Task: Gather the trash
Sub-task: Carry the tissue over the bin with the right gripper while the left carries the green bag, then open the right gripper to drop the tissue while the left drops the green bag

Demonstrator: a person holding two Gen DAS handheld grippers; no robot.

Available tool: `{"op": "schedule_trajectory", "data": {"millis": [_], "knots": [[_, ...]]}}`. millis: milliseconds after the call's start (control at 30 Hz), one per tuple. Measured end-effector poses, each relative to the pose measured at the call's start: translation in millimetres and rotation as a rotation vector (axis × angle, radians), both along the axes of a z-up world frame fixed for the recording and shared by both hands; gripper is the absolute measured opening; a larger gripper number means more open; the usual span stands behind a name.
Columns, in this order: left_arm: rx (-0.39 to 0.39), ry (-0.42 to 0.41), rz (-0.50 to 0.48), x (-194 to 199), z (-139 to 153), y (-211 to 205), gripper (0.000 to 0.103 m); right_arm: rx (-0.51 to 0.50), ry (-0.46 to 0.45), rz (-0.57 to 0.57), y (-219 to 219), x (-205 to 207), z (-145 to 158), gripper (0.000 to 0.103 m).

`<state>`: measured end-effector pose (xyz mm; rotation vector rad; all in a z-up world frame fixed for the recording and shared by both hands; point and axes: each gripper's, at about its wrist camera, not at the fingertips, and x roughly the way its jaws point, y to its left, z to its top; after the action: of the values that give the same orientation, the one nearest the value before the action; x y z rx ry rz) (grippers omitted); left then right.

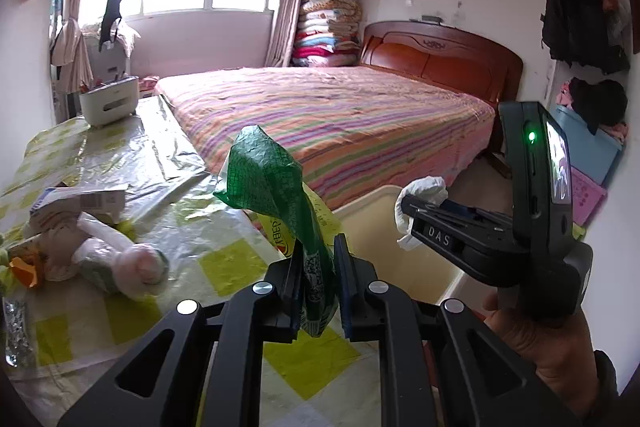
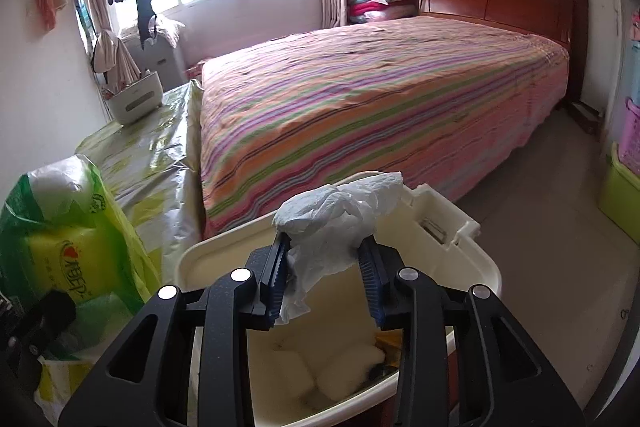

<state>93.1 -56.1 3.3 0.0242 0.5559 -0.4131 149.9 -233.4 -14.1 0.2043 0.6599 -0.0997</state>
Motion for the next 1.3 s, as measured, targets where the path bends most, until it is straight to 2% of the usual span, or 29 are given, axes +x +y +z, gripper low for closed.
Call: {"op": "schedule_trajectory", "data": {"millis": [200,233,367,400,833,1167,1233,1267,1300], "knots": [[0.001,0.017,-0.018,7.2,-4.2,-6.0,0.014,0.007,0.012,-0.013,-4.5,1.8,-3.5,0.041],[0.000,0.021,-0.019,10.0,-4.4,-5.4,0.014,0.007,0.011,-0.015,-3.1,1.8,-3.1,0.049],[0.000,0.034,-0.028,13.9,-8.5,-9.4,0.014,0.021,0.001,-0.022,-4.3,0.5,-0.8,0.063],[0.002,0.035,-0.030,14.3,-9.0,-11.0,0.014,0.024,-0.001,-0.028,-5.2,0.0,-0.3,0.070],[0.003,0.081,-0.058,27.2,-18.7,-26.7,0.014,0.100,-0.060,-0.096,-25.0,-9.8,7.1,0.074],[0.047,0.103,-0.075,37.4,-25.8,-42.5,0.018,0.104,-0.093,-0.135,-35.8,-15.2,11.4,0.076],[0.050,0.100,-0.079,37.6,-26.5,-44.5,0.022,0.099,-0.107,-0.144,-35.6,-16.5,14.8,0.076],[0.051,0.093,-0.077,37.0,-26.6,-45.3,0.028,0.093,-0.118,-0.154,-36.1,-18.5,16.5,0.076],[0.053,0.088,-0.071,36.8,-26.4,-45.1,0.046,0.085,-0.130,-0.162,-37.1,-19.8,19.0,0.076]]}}
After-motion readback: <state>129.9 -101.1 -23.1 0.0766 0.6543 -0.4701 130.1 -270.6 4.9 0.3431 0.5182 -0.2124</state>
